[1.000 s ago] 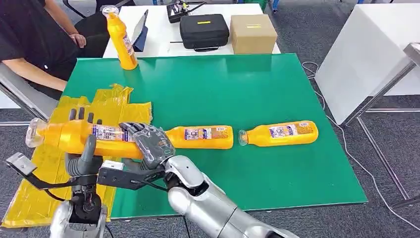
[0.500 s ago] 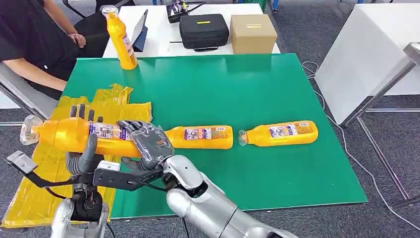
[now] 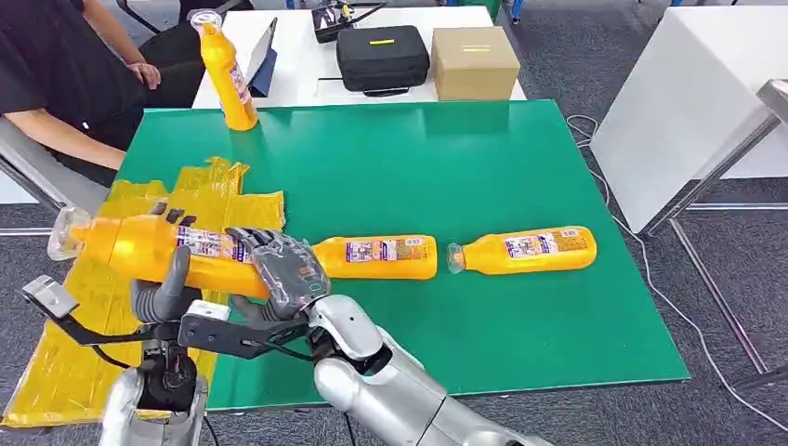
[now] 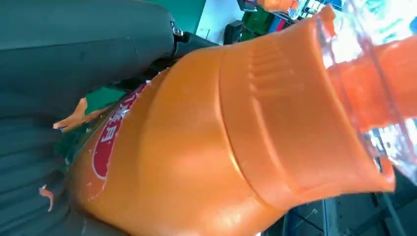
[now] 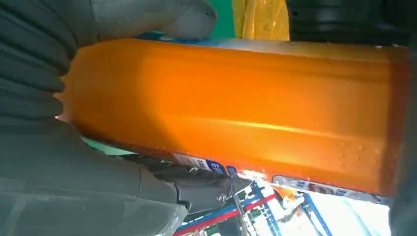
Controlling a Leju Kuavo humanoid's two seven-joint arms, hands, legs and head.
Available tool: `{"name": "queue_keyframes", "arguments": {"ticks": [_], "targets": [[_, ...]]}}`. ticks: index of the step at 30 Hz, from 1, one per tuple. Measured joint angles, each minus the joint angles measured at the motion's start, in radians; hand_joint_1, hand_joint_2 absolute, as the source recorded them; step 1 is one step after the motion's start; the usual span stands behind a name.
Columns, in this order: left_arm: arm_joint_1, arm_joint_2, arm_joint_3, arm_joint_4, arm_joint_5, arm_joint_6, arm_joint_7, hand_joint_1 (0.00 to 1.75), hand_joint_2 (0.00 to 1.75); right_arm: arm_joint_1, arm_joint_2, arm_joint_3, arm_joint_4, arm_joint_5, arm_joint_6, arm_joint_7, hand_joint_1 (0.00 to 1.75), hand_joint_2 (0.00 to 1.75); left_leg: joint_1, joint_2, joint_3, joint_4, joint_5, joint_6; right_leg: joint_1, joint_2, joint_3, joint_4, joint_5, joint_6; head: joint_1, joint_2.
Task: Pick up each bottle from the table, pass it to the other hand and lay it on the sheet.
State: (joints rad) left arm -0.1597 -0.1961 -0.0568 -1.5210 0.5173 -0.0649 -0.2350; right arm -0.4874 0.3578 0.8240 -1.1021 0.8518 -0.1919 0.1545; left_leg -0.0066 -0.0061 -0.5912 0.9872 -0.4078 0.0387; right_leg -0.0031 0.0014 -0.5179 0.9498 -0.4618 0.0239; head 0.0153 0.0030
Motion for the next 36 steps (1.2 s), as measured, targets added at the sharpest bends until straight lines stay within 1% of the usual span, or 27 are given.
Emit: {"name": "queue_keyframes", "arguments": {"ticks": [20, 21, 22, 23, 25, 28, 31, 34, 36], "targets": [[0.004, -0.009, -0.001, 0.018, 0.0, -0.008, -0.005, 1.75, 1.75, 0.031, -0.011, -0.014, -0.006, 0.022, 0.004, 0.005, 1.75, 1.75, 0.0, 0.0, 0.0, 0.0, 0.0, 0.0, 0.0, 0.0, -0.001, 0.0, 0.0, 0.0, 0.0, 0.0], [0.004, -0.009, -0.001, 0.018, 0.0, -0.008, -0.005, 1.75, 1.75, 0.031, -0.011, -0.014, -0.007, 0.022, 0.005, 0.005, 1.05, 1.75, 0.0, 0.0, 0.0, 0.0, 0.0, 0.0, 0.0, 0.0, -0.001, 0.0, 0.0, 0.0, 0.0, 0.0], [0.004, -0.009, -0.001, 0.018, 0.0, -0.008, -0.005, 1.75, 1.75, 0.031, -0.011, -0.014, -0.008, 0.022, 0.005, 0.005, 0.0, 1.75, 0.0, 0.0, 0.0, 0.0, 0.0, 0.0, 0.0, 0.0, -0.001, 0.0, 0.0, 0.0, 0.0, 0.0], [0.004, -0.009, -0.001, 0.018, 0.0, -0.008, -0.005, 1.75, 1.75, 0.031, -0.011, -0.014, -0.008, 0.022, 0.005, 0.005, 0.0, 0.0, 0.0, 0.0, 0.0, 0.0, 0.0, 0.0, 0.0, 0.0, -0.001, 0.0, 0.0, 0.0, 0.0, 0.0], [0.002, -0.009, -0.001, 0.018, -0.004, -0.007, -0.01, 1.75, 1.75, 0.034, -0.013, -0.014, -0.008, 0.028, 0.004, 0.005, 0.0, 0.0, 0.0, 0.0, 0.0, 0.0, 0.0, 0.0, 0.0, 0.0, -0.001, 0.0, 0.0, 0.0, 0.0, 0.0], [-0.004, -0.011, 0.0, 0.015, -0.05, 0.031, -0.038, 1.75, 1.75, 0.056, -0.023, -0.015, -0.015, 0.042, -0.036, -0.01, 0.0, 0.0, 0.0, 0.0, -0.001, 0.0, 0.0, 0.0, 0.0, 0.0, 0.0, 0.0, 0.0, 0.0, 0.0, 0.0], [0.004, -0.018, 0.01, -0.017, -0.15, 0.119, -0.085, 1.75, 1.75, 0.091, -0.041, -0.05, -0.076, 0.013, -0.084, -0.055, 0.0, 0.0, 0.0, 0.0, -0.002, 0.0, 0.0, 0.0, 0.0, 0.0, -0.001, 0.0, 0.0, 0.0, 0.0, 0.0], [0.012, -0.023, 0.023, -0.052, -0.227, 0.166, -0.106, 1.75, 1.75, 0.113, -0.059, -0.098, -0.137, -0.003, -0.092, -0.084, 0.0, 0.0, 0.0, -0.002, -0.002, 0.0, 0.0, 0.0, 0.0, 0.0, -0.001, 0.0, 0.0, 0.0, 0.0, 0.0], [0.021, -0.026, 0.024, -0.07, -0.378, 0.24, -0.137, 1.75, 1.75, 0.132, -0.069, -0.133, -0.184, -0.006, -0.091, -0.093, 0.0, 0.0, 0.0, -0.001, -0.002, 0.0, 0.0, 0.0, 0.0, 0.0, -0.001, 0.0, 0.0, 0.0, 0.0, 0.0]]}}
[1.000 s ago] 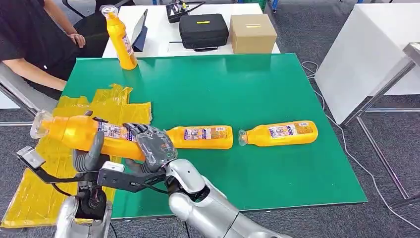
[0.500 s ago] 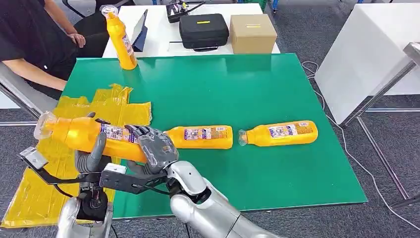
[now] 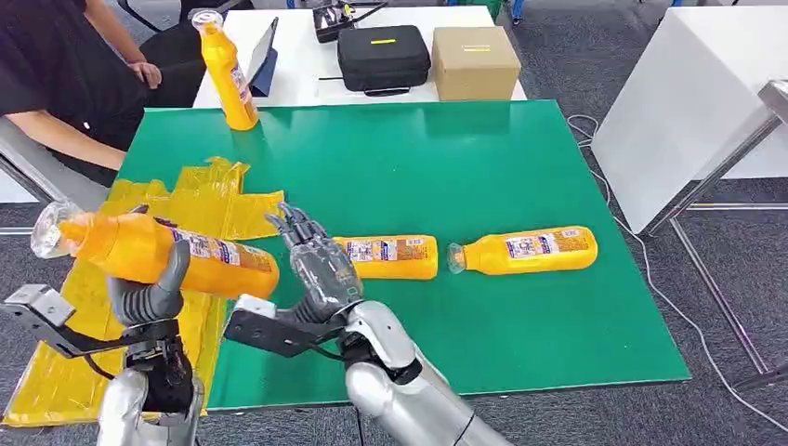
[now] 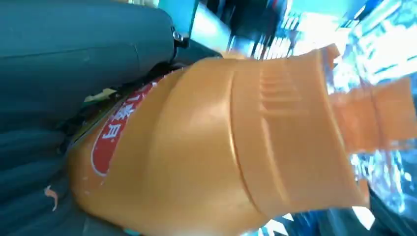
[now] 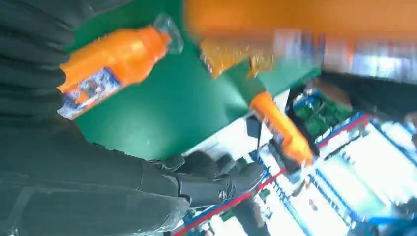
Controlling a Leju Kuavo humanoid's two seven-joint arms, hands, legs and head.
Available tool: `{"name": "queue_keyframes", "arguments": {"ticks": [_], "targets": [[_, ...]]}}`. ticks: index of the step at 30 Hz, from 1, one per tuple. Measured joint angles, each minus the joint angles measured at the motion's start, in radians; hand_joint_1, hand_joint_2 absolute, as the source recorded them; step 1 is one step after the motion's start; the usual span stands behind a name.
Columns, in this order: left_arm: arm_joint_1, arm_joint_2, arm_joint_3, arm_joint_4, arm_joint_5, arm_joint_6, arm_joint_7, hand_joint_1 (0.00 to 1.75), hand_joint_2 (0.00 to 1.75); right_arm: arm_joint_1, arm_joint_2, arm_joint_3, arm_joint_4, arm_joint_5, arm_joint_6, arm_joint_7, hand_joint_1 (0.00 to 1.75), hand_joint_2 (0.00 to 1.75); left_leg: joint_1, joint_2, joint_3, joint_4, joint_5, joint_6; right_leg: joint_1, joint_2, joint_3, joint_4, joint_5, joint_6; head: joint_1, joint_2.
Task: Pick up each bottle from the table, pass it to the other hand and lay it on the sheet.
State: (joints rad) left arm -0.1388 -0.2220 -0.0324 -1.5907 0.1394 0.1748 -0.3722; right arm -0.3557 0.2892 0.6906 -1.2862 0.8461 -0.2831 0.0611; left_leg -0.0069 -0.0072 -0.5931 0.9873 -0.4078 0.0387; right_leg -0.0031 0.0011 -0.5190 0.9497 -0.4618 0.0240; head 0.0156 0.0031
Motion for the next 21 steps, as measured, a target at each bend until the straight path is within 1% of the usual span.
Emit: {"name": "queue_keyframes", "arguments": {"ticks": [3, 6, 7, 9, 10, 13, 16, 21], "targets": [[0.002, -0.005, -0.005, -0.005, -0.208, 0.09, -0.002, 1.75, 1.75, 0.016, -0.01, -0.044, -0.059, -0.011, 0.011, -0.008, 0.0, 0.0, 0.0, -0.001, 0.0, 0.0, 0.0, 0.0, 0.0, 0.0, 0.0, 0.0, 0.0, 0.0, 0.0, 0.0], [0.0, -0.008, -0.024, 0.023, -0.266, 0.119, -0.003, 1.75, 1.75, 0.019, -0.013, -0.078, -0.099, -0.02, 0.021, -0.01, 0.0, 0.0, 0.0, 0.001, 0.0, 0.0, 0.0, 0.0, 0.0, 0.0, 0.0, 0.0, 0.0, 0.0, 0.0, 0.0], [-0.001, -0.008, -0.031, 0.039, -0.306, 0.157, -0.018, 1.75, 1.75, 0.021, -0.013, -0.085, -0.106, -0.024, 0.02, -0.015, 0.0, 0.0, 0.0, 0.001, 0.0, 0.0, 0.0, 0.0, 0.0, 0.0, 0.0, 0.0, 0.0, 0.0, 0.0, 0.0], [-0.011, -0.007, -0.056, 0.084, -0.459, 0.305, -0.054, 1.75, 1.75, 0.028, -0.014, -0.097, -0.114, -0.031, 0.012, -0.03, 0.0, 0.0, 0.0, 0.001, 0.001, 0.0, 0.0, 0.0, 0.0, 0.0, 0.0, 0.0, 0.0, 0.0, 0.0, 0.0], [-0.018, -0.006, -0.066, 0.108, -0.533, 0.37, -0.055, 1.75, 1.75, 0.031, -0.016, -0.101, -0.118, -0.033, 0.01, -0.035, 0.0, 0.0, 0.0, 0.0, 0.0, 0.0, 0.0, 0.0, 0.0, 0.0, 0.0, 0.0, 0.0, 0.0, 0.0, 0.0], [-0.047, 0.001, -0.086, 0.195, -0.715, 0.481, -0.031, 1.75, 1.75, 0.042, -0.02, -0.107, -0.128, -0.036, 0.008, -0.047, 0.0, 0.0, 0.0, 0.0, 0.0, 0.0, 0.0, 0.0, 0.0, 0.0, 0.0, 0.0, 0.0, 0.0, 0.0, 0.0], [-0.061, 0.001, -0.077, 0.269, -0.933, 0.514, -0.034, 1.75, 1.75, 0.051, -0.02, -0.108, -0.132, -0.045, 0.011, -0.061, 0.0, 0.0, 0.0, 0.001, 0.0, 0.0, 0.0, 0.0, 0.0, 0.001, 0.0, 0.0, 0.0, 0.0, 0.0, 0.0], [-0.06, -0.018, -0.017, 0.355, -1.249, 0.519, -0.031, 1.75, 1.75, 0.052, -0.019, -0.105, -0.133, -0.074, 0.036, -0.087, 0.0, 0.0, 0.0, 0.001, 0.0, 0.0, 0.0, 0.0, 0.0, 0.001, 0.0, 0.0, 0.0, 0.0, 0.0, 0.0]]}}
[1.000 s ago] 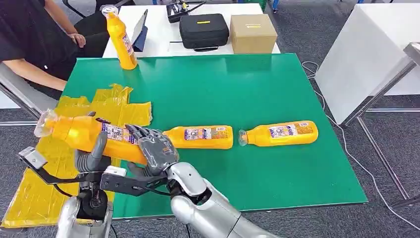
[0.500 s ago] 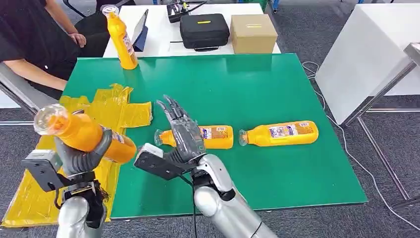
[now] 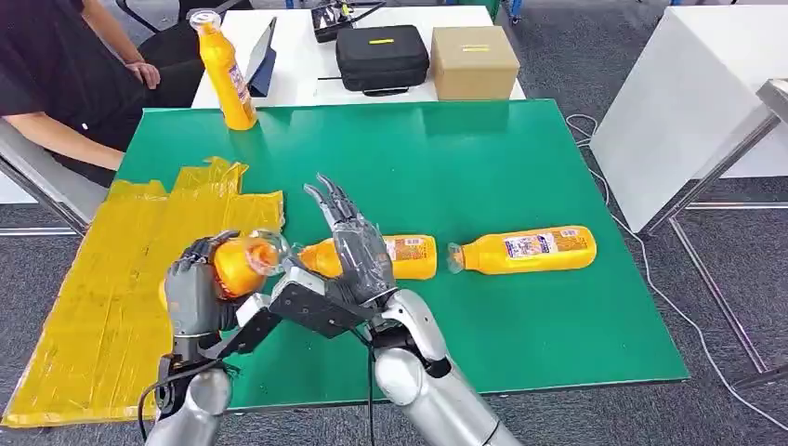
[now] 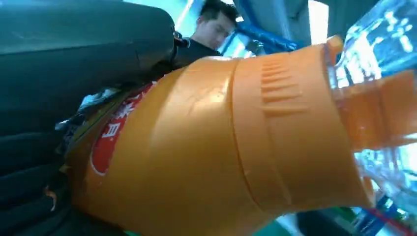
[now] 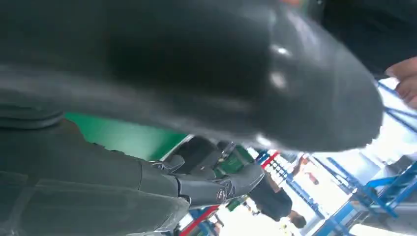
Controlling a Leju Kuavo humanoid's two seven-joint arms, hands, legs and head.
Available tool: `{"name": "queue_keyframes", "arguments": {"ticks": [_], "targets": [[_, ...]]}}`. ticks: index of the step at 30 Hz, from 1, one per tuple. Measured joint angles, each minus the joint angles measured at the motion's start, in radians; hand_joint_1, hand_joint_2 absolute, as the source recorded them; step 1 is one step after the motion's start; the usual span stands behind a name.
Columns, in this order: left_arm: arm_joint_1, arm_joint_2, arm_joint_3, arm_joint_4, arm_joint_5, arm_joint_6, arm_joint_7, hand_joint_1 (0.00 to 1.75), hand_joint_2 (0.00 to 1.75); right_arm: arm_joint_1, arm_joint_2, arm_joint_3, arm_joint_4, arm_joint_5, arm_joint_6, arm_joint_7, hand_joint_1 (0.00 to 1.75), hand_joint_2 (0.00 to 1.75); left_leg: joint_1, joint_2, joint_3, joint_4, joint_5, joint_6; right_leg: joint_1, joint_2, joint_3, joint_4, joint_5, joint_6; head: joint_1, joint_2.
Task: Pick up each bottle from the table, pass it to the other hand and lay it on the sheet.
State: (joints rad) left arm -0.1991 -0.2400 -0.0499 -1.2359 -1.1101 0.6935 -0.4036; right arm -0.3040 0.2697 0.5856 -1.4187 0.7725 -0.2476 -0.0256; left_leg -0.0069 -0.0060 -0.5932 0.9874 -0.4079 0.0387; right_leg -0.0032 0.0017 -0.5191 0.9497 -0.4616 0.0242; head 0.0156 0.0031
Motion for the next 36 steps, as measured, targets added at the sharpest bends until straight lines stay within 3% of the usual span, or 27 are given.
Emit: {"name": "queue_keyframes", "arguments": {"ticks": [4, 13, 14, 15, 16, 25, 29, 36], "targets": [[0.012, -0.026, 0.072, 0.019, -0.26, 0.002, 0.037, 1.75, 1.75, -0.001, 0.0, 0.018, -0.008, -0.017, 0.007, -0.014, 0.0, 0.0, 0.0, 0.0, 0.0, 0.0, 0.0, 0.0, 0.0, 0.0, 0.0, 0.0, 0.0, 0.0, 0.0, 0.0], [0.022, -0.023, 0.132, 0.053, -0.363, 0.002, 0.144, 1.75, 1.75, -0.004, 0.0, 0.044, -0.05, -0.037, 0.026, -0.014, 0.0, 0.0, 0.0, -0.001, 0.0, 0.0, 0.0, 0.0, 0.0, 0.0, 0.0, 0.0, 0.0, 0.0, 0.0, 0.0], [0.022, -0.023, 0.134, 0.056, -0.365, 0.002, 0.145, 1.52, 1.75, -0.004, 0.0, 0.047, -0.052, -0.037, 0.027, -0.014, 0.0, 0.0, 0.0, -0.001, 0.0, 0.0, 0.0, 0.0, 0.0, 0.0, 0.0, 0.0, 0.0, 0.0, 0.0, 0.0], [0.022, -0.022, 0.136, 0.059, -0.364, 0.002, 0.146, 0.0, 1.75, -0.006, -0.001, 0.05, -0.052, -0.037, 0.027, -0.014, 0.0, 0.0, 0.0, -0.001, 0.0, 0.0, 0.0, 0.0, 0.0, 0.0, 0.0, 0.0, 0.0, 0.0, 0.0, 0.0], [0.022, -0.022, 0.137, 0.062, -0.361, 0.002, 0.148, 0.0, 0.0, -0.007, -0.002, 0.052, -0.052, -0.038, 0.027, -0.014, 0.0, 0.0, 0.0, -0.001, 0.0, 0.0, 0.0, 0.0, 0.0, 0.0, 0.0, 0.0, 0.0, 0.0, 0.0, 0.0], [0.013, 0.0, 0.139, 0.156, -0.369, 0.003, 0.245, 0.0, 0.0, -0.007, -0.008, 0.059, -0.06, -0.049, 0.039, -0.027, 0.0, 0.0, 0.0, -0.001, 0.0, 0.0, 0.0, 0.0, 0.0, 0.0, 0.0, 0.0, 0.0, 0.0, 0.0, 0.0], [-0.036, 0.032, 0.113, 0.292, -0.411, 0.005, 0.376, 0.0, 0.0, -0.009, -0.008, 0.059, -0.06, -0.058, 0.056, -0.035, 0.0, 0.0, 0.0, -0.002, 0.0, 0.0, 0.0, 0.0, 0.0, -0.001, 0.0, 0.0, 0.0, 0.0, 0.0, 0.0], [-0.114, 0.061, 0.051, 0.458, -0.399, 0.011, 0.394, 0.0, 0.0, -0.02, -0.008, 0.058, -0.06, -0.06, 0.093, -0.032, 0.0, 0.0, 0.0, -0.002, 0.0, 0.0, 0.0, 0.0, 0.0, -0.001, 0.001, 0.0, 0.0, 0.0, 0.0, 0.0]]}}
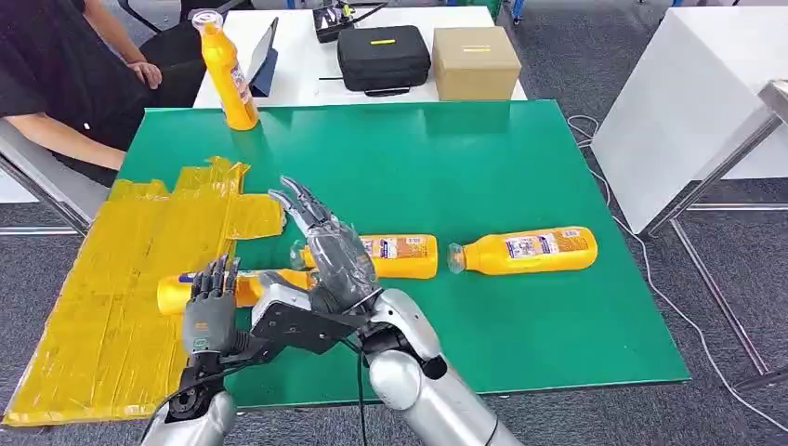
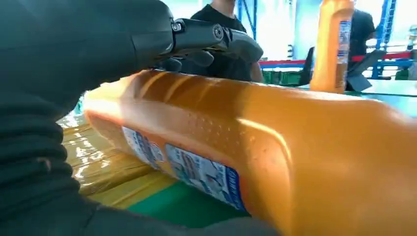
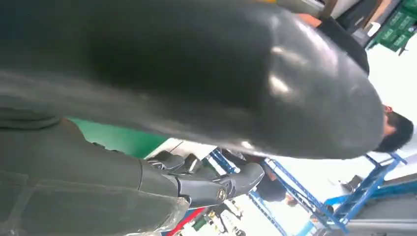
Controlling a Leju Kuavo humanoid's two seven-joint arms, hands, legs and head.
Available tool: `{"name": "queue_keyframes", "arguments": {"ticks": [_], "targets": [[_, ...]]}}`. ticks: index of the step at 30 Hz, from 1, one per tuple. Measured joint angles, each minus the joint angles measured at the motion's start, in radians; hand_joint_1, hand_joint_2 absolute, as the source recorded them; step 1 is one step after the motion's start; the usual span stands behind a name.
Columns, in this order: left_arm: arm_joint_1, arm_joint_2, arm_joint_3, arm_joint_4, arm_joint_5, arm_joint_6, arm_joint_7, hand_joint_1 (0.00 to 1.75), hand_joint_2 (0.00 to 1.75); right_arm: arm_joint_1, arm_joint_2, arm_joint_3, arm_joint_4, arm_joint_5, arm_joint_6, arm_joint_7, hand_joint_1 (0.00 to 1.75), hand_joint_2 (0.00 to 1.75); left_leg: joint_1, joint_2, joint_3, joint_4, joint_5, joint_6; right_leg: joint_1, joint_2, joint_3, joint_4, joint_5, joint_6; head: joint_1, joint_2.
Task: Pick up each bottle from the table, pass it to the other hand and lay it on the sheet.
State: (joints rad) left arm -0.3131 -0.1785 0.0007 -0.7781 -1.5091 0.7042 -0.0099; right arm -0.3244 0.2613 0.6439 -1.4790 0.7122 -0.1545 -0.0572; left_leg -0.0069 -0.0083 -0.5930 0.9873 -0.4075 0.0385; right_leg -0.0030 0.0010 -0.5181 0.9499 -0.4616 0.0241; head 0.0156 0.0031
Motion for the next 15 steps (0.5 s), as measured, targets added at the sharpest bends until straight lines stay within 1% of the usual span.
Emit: {"name": "queue_keyframes", "arguments": {"ticks": [9, 10, 11, 13, 15], "targets": [[-0.032, 0.012, -0.033, 0.062, 0.037, 0.005, 0.004, 0.0, 0.0, -0.004, 0.0, -0.005, 0.0, 0.01, 0.017, 0.002, 0.0, 0.0, 0.0, 0.0, 0.002, 0.0, 0.0, 0.0, 0.0, 0.0, 0.002, 0.0, 0.0, 0.0, 0.0, 0.0], [-0.032, 0.013, -0.036, 0.062, 0.06, 0.006, -0.005, 0.0, 0.0, -0.004, 0.0, -0.008, 0.0, 0.016, 0.022, 0.002, 0.0, 1.75, 0.0, 0.0, 0.002, 0.0, 0.0, 0.0, 0.0, 0.0, 0.002, 0.0, 0.0, 0.0, 0.0, 0.0], [-0.03, 0.014, -0.036, 0.059, 0.104, 0.006, -0.029, 0.0, 0.0, -0.005, 0.0, -0.014, 0.0, 0.02, 0.031, 0.002, 0.0, 1.75, 0.0, 0.0, 0.002, 0.0, 0.0, 0.0, 0.0, 0.0, 0.003, 0.0, 0.0, 0.0, 0.0, 0.0], [-0.013, 0.014, -0.033, 0.023, 0.295, 0.001, -0.126, 0.0, 0.0, -0.006, 0.0, -0.033, 0.0, 0.023, 0.054, 0.011, 0.0, 1.75, 0.0, 0.0, 0.003, 0.0, 0.0, 0.0, 0.0, 0.0, 0.003, 0.0, 0.0, 0.0, 0.0, 0.0], [0.02, 0.015, -0.014, -0.051, 0.563, -0.036, -0.226, 0.0, 0.0, -0.012, 0.0, -0.059, 0.006, 0.029, 0.074, 0.018, 0.0, 1.75, 0.0, 0.001, 0.004, 0.0, 0.0, 0.0, 0.0, 0.0, 0.004, 0.0, 0.0, 0.0, 0.0, 0.0]]}}
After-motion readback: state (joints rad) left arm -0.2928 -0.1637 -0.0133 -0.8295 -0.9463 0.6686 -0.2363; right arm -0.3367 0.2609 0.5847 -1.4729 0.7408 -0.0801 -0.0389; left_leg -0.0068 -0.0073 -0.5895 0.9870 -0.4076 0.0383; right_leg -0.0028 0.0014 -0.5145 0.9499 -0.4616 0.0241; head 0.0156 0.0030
